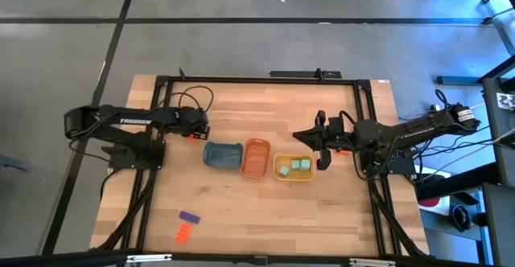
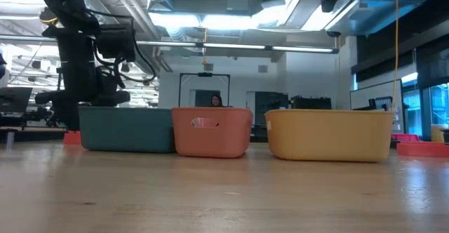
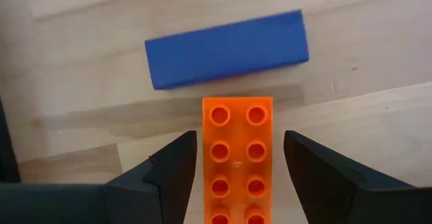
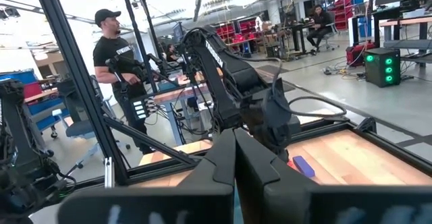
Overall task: Sort & place blocks by color
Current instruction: Put the top left orange rectangular block into the blue bin
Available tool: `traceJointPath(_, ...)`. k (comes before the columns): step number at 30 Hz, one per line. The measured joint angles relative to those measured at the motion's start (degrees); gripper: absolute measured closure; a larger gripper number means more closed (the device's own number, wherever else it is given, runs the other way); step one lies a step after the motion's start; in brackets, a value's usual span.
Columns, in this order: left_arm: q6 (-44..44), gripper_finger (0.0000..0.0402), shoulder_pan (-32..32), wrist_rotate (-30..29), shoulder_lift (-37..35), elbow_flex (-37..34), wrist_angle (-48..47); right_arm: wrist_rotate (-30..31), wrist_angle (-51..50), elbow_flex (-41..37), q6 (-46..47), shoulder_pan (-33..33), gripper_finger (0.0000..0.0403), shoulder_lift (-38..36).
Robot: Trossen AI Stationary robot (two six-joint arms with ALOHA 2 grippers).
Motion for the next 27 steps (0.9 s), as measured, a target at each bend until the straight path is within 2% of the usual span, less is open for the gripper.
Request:
traceJointPath(11, 1.86, 0.0194, 0.00, 3.12, 2.32, 0.07, -0.12, 0.00, 0.00, 0.00, -0.13, 0.00, 0.0403, -0.02)
traceJointPath(18, 4.70, 0.0266, -0.06, 4.88, 0.89, 0.02, -0.57, 0.02, 0.02, 0.00, -0.17, 0.00, 0.0403, -0.04)
traceJointPath(21, 5.10, 0.0271, -0.05, 5.32, -2.53, 0.02, -0.59, 0.02, 0.02, 0.00, -0.15, 0.00, 0.0403, -0.04)
traceJointPath(27, 9.27, 0.0271, -2.10, 5.08, -15.56, 1.73, -0.06, 0.02, 0.02, 0.00, -0.11, 0.00, 0.0403, -0.04)
